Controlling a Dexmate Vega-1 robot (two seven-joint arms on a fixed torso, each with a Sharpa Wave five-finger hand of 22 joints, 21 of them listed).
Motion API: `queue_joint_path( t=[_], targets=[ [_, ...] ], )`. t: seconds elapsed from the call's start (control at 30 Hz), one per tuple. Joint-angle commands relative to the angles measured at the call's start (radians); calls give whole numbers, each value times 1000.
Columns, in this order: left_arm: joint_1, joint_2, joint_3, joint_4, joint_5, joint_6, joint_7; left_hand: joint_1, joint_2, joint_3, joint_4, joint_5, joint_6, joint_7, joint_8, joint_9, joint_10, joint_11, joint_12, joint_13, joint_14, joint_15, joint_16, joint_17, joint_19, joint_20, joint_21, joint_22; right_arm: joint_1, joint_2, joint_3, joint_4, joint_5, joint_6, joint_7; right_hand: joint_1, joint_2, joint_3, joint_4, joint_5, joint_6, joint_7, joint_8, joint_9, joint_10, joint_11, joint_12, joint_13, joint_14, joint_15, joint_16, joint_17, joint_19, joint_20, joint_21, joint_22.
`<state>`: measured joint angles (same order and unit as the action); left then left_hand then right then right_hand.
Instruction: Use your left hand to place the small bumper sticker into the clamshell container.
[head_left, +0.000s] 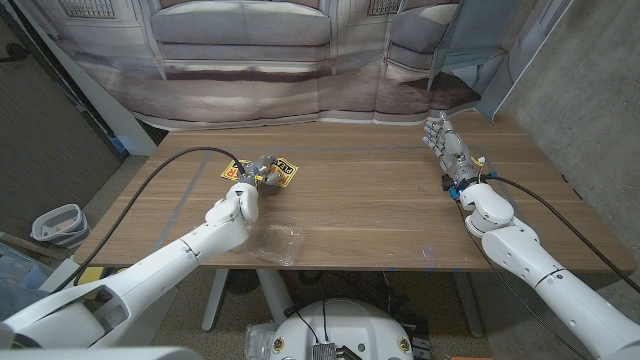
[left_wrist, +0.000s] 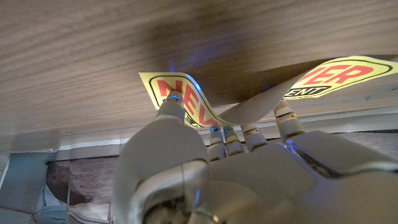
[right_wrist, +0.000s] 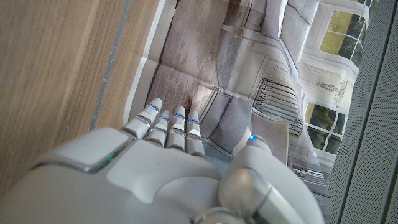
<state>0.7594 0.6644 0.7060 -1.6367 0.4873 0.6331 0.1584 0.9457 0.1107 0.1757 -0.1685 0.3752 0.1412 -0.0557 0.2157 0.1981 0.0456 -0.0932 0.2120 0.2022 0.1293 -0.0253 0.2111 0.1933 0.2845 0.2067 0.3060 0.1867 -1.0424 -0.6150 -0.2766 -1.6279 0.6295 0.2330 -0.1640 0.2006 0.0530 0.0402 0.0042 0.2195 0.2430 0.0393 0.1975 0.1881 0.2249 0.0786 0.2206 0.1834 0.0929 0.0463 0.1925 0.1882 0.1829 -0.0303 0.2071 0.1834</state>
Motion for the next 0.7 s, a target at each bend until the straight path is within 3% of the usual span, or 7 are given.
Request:
queue_joint_path(
  t=[0.03, 0.3, 0.7],
  targets=[
    [4, -14, -5, 0, -2, 6, 21, 43, 14, 22, -2, -18, 7, 4, 0, 3, 11, 0, 4, 2, 29, 3, 8, 6, 40, 0, 15, 7, -5, -2, 3, -2, 4, 1, 1, 5, 8, 1, -4, 2, 12, 2, 2, 3, 10, -1, 2, 6, 12, -1, -1, 1, 3, 7, -3, 3],
    [23, -30, -25, -5, 3, 9, 74, 143, 58, 83, 2, -87, 37, 17, 8, 6, 54, 1, 16, 3, 79, -2, 18, 16, 107, -2, 32, 3, -6, -4, 2, -5, 2, 3, 4, 5, 9, 1, -5, 2, 12, 3, 2, 3, 11, -1, 2, 6, 13, -2, -1, 1, 4, 7, -3, 3],
    [38, -44, -44, -14, 13, 10, 122, 184, 60, 125, 19, -147, 122, 9, 33, 9, 138, -10, 36, 4, 144, -22, 33, 25, 158, -44, 41, -1, -7, -5, 5, -9, 4, 4, 4, 5, 9, 0, -5, 1, 14, 3, 3, 3, 12, -1, 2, 6, 13, -2, -1, 2, 4, 7, -3, 3]
  ],
)
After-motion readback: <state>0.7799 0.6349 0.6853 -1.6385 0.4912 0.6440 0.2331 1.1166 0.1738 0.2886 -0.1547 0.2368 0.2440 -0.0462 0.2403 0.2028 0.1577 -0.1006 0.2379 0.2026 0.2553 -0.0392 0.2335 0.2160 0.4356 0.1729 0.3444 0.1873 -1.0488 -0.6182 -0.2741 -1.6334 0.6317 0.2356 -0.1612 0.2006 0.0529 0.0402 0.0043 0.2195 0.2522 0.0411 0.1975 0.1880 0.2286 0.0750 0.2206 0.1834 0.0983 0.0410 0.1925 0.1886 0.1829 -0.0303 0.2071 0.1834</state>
